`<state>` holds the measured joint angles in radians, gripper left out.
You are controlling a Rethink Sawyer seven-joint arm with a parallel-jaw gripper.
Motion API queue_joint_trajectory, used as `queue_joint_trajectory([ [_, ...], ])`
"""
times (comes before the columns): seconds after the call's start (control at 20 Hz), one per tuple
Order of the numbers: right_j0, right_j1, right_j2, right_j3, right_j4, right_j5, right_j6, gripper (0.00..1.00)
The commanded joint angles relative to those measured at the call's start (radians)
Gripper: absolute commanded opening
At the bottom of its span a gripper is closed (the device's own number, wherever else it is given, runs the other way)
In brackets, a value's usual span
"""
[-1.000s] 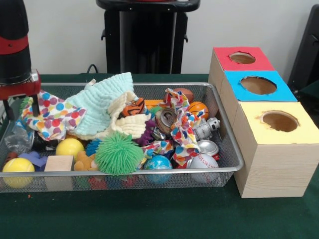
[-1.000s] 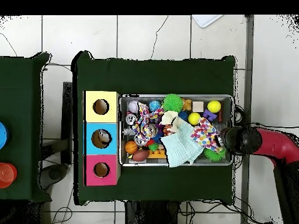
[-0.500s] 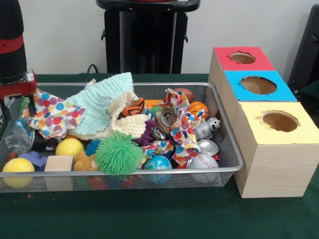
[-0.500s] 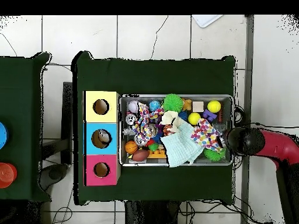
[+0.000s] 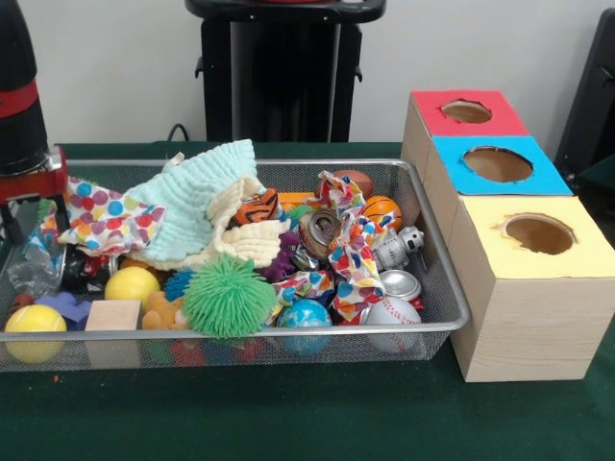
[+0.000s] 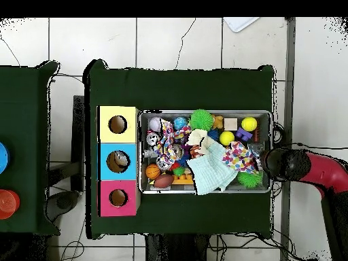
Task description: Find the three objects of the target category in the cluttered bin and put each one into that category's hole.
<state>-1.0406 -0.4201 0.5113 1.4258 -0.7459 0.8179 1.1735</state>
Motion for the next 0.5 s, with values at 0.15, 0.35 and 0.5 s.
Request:
queue_joint_trajectory([
  [0.15, -0.006, 0.135, 0.009, -0.063, -0.091, -0.091, -0.168, 1.00],
  [0.35, 0.009, 0.112, -0.004, -0.070, -0.129, -0.102, -0.179, 1.00],
  [0.5, 0.019, 0.109, -0.007, -0.079, -0.148, -0.104, -0.186, 0.00],
])
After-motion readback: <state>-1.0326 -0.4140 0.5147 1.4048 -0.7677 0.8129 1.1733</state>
